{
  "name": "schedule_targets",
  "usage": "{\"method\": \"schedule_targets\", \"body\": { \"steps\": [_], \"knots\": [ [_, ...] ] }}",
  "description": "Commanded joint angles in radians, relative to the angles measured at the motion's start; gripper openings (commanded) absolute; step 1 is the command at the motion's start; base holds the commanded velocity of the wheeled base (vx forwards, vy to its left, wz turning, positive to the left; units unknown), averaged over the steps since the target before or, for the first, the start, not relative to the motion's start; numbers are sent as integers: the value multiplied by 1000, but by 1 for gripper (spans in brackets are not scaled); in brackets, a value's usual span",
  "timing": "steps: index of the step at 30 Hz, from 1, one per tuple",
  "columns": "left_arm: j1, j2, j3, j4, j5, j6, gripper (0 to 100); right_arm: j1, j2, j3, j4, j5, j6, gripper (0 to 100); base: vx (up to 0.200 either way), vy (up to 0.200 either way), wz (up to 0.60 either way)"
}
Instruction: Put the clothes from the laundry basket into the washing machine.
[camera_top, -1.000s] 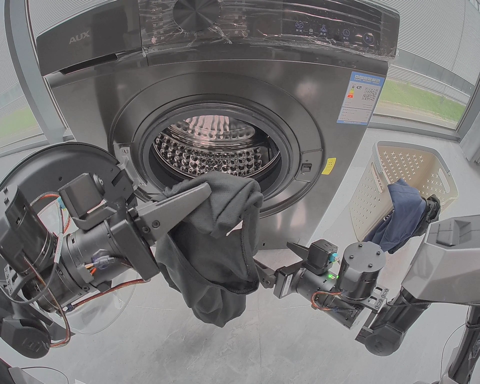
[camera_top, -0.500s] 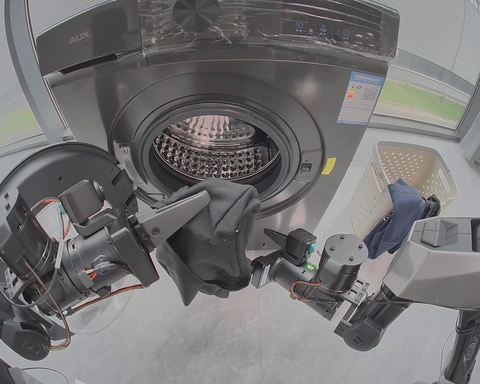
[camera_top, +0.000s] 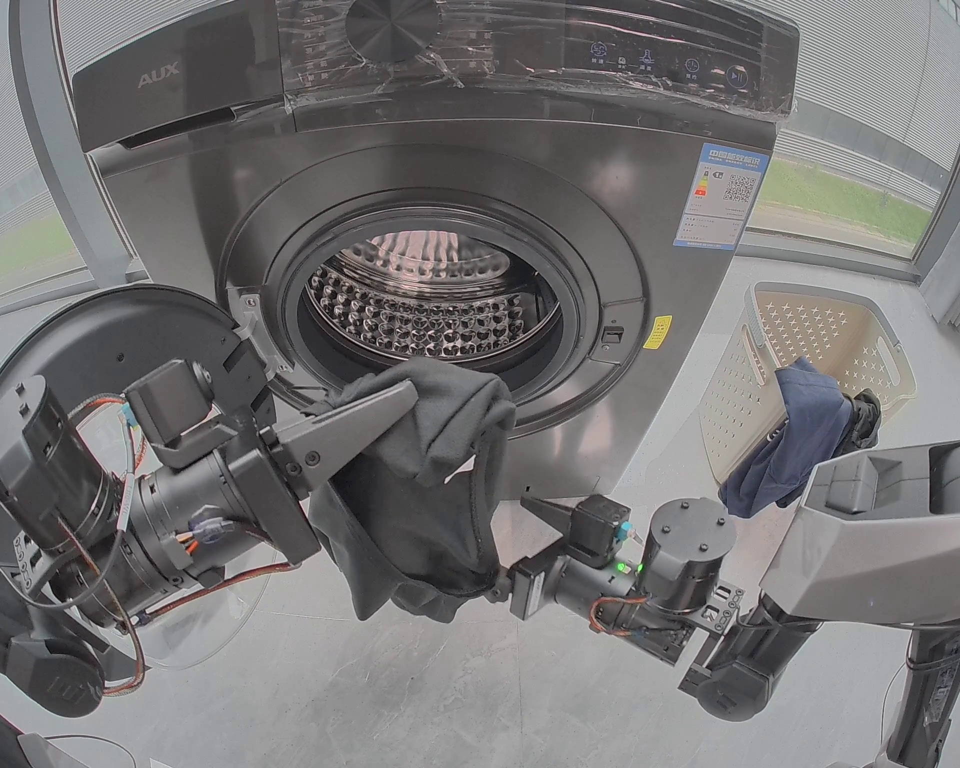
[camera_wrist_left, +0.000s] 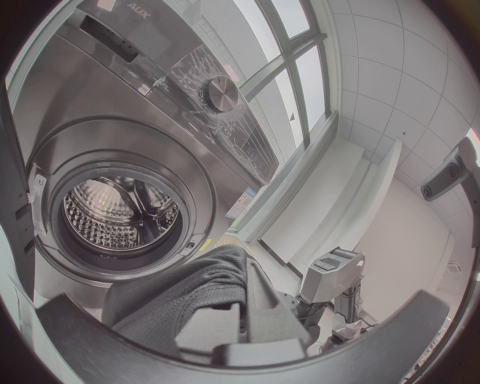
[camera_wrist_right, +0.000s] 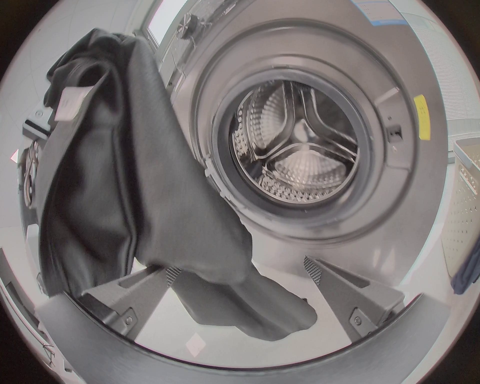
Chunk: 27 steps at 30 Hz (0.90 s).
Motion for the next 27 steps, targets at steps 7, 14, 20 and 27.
{"method": "schedule_targets", "body": {
  "steps": [7,14,20,27],
  "knots": [
    [6,-13,7,-2,5,1,0,6,-10,114,-2,2,-7,100,0,0,0],
    [-1,-25,31,0,5,2,0,9,11,-42,0,0,-9,100,0,0,0],
    [-1,-25,31,0,4,2,0,-3,44,-140,7,0,-9,100,0,0,0],
    [-1,-27,39,1,4,2,0,-27,74,-248,-2,-6,5,0,0,0,0]
  ]
}}
